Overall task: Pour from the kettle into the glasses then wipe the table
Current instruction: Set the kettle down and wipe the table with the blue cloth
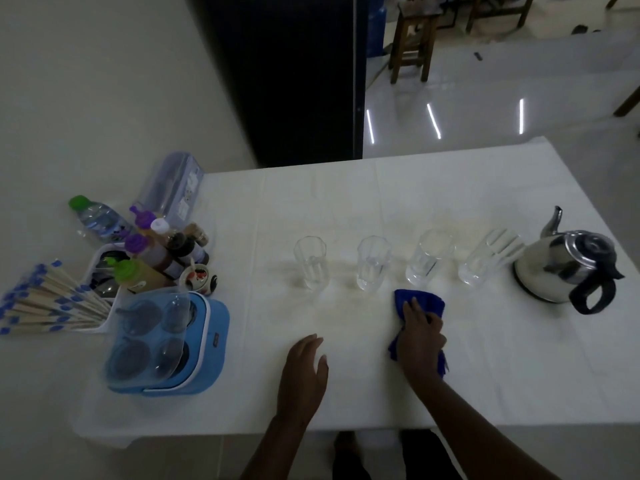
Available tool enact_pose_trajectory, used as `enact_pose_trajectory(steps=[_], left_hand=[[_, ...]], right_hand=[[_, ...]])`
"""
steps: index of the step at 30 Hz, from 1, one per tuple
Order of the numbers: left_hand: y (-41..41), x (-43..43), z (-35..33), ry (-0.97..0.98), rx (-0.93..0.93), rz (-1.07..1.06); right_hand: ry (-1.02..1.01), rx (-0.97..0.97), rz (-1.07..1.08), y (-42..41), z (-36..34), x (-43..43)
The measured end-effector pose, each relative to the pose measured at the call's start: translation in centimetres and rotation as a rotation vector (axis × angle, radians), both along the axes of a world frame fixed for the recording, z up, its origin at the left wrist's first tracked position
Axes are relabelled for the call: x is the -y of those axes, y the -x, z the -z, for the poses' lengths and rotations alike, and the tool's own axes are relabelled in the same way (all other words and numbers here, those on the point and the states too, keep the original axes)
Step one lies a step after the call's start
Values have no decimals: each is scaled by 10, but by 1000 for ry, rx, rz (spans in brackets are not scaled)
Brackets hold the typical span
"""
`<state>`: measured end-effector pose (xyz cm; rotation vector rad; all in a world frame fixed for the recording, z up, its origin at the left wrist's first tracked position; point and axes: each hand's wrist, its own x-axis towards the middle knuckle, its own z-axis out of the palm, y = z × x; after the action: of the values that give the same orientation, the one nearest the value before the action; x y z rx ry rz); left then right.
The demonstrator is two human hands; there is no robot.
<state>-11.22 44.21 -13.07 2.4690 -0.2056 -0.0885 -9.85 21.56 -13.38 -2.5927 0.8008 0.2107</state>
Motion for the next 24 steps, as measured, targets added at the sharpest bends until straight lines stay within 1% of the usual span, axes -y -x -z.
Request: enact_pose_trajectory(steps=[2,4,6,7,9,11,14,17,20,22,24], left_hand=[[-2,8,1,3,17,11],[-4,16,2,12,24,25],[-5,25,2,11,13,39],[-6,29,2,7,10,50],[-8,37,3,-1,13,73],[-8,44,5,-12,15,91],[-9,56,6,-20,11,98],[-8,68,8,-13,2,117],[-8,78,9,-10,-6,134],[-9,87,10,-14,-9,150],[-10,97,10,-12,-11,166]], right_hand=[[16,-42,-83,2,-1,-18],[8,-4,-286,11,3,-30],[17,15,-504,22,8,-23],[14,5,-571,24,9,-13],[29,-27,-605,24,6,13],[60,-30,-522,21,7,43],[80,3,-267,22,8,92],[90,1,-70,31,7,134],[70,29,144,35,8,148],[47,44,194,32,4,139],[48,43,95,34,5,122]])
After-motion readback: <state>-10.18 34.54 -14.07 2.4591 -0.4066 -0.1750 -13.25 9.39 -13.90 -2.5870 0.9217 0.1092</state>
